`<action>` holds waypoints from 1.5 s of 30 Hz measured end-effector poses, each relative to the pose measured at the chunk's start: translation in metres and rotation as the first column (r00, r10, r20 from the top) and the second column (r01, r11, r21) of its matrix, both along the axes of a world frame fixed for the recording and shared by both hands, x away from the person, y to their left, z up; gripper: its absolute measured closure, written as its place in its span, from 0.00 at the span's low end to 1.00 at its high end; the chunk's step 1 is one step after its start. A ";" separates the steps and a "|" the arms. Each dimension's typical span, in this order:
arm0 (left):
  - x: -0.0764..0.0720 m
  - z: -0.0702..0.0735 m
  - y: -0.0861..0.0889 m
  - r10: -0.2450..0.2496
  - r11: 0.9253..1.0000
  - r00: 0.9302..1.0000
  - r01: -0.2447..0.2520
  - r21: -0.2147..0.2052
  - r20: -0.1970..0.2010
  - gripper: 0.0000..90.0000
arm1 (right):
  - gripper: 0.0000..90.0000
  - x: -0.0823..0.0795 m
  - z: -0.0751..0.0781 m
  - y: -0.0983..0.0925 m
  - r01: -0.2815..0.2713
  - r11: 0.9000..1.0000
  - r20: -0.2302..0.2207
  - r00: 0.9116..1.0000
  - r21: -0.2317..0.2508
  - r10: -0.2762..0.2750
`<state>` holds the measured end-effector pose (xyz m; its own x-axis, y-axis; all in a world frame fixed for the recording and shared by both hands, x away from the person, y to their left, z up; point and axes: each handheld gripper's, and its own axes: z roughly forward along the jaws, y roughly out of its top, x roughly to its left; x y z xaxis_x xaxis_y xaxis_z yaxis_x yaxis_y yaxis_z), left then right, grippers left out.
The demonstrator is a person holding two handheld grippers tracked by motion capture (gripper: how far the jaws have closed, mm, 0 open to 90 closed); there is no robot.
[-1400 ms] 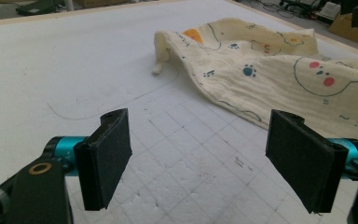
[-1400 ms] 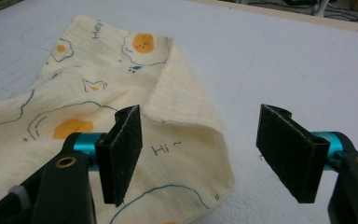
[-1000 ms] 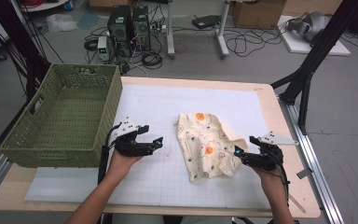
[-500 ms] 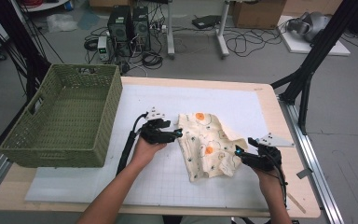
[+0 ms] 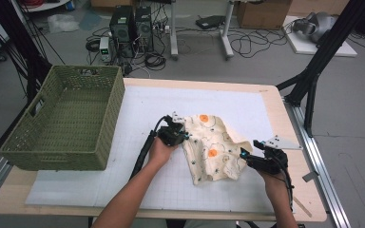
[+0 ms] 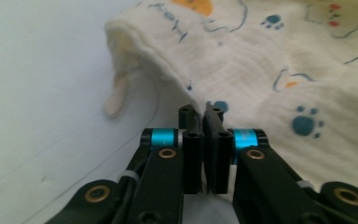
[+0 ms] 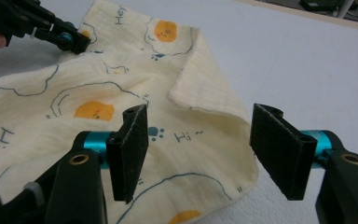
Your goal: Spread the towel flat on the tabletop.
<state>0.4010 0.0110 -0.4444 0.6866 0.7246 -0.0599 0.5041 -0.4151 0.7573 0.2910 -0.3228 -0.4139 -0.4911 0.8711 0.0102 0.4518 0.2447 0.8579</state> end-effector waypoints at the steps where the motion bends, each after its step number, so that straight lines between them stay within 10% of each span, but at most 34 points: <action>1: 0.000 0.001 0.003 0.001 1.000 1.000 -0.001 0.011 0.008 0.97 | 0.41 0.000 0.000 0.000 -0.004 1.000 0.004 1.000 -0.003 0.004; 11: 0.006 0.007 0.060 0.132 0.991 0.991 -0.132 0.003 0.023 0.97 | 0.41 -0.001 0.001 0.003 -0.029 1.000 0.004 1.000 0.005 0.029; 18: 0.017 0.010 0.104 0.306 0.952 0.951 -0.304 -0.042 0.051 0.97 | 0.41 0.005 -0.002 0.019 -0.065 0.998 -0.005 0.998 0.013 0.065; 21: 0.016 0.006 0.102 0.272 0.962 0.961 -0.270 -0.052 0.046 0.92 | 0.41 0.008 -0.005 0.029 -0.086 0.996 -0.016 0.996 -0.015 0.085; 26: 0.016 0.005 0.100 0.290 0.951 0.957 -0.286 -0.118 0.023 0.53 | 0.45 0.014 -0.009 0.045 -0.103 0.993 -0.029 0.994 -0.056 0.102; 30: 0.011 0.005 0.106 0.301 0.942 0.953 -0.293 -0.167 0.028 0.45 | 0.46 0.020 -0.014 0.061 -0.129 0.986 -0.046 0.991 -0.110 0.124; 38: 0.001 0.006 0.113 0.264 0.948 0.965 -0.257 -0.190 0.013 0.38 | 0.50 0.044 -0.036 0.090 -0.147 0.982 -0.138 0.982 -0.119 0.131; 45: -0.008 0.014 0.112 0.220 0.961 0.975 -0.209 -0.182 0.041 0.38 | 0.96 0.049 -0.030 0.099 -0.208 0.960 -0.148 0.972 -0.185 0.182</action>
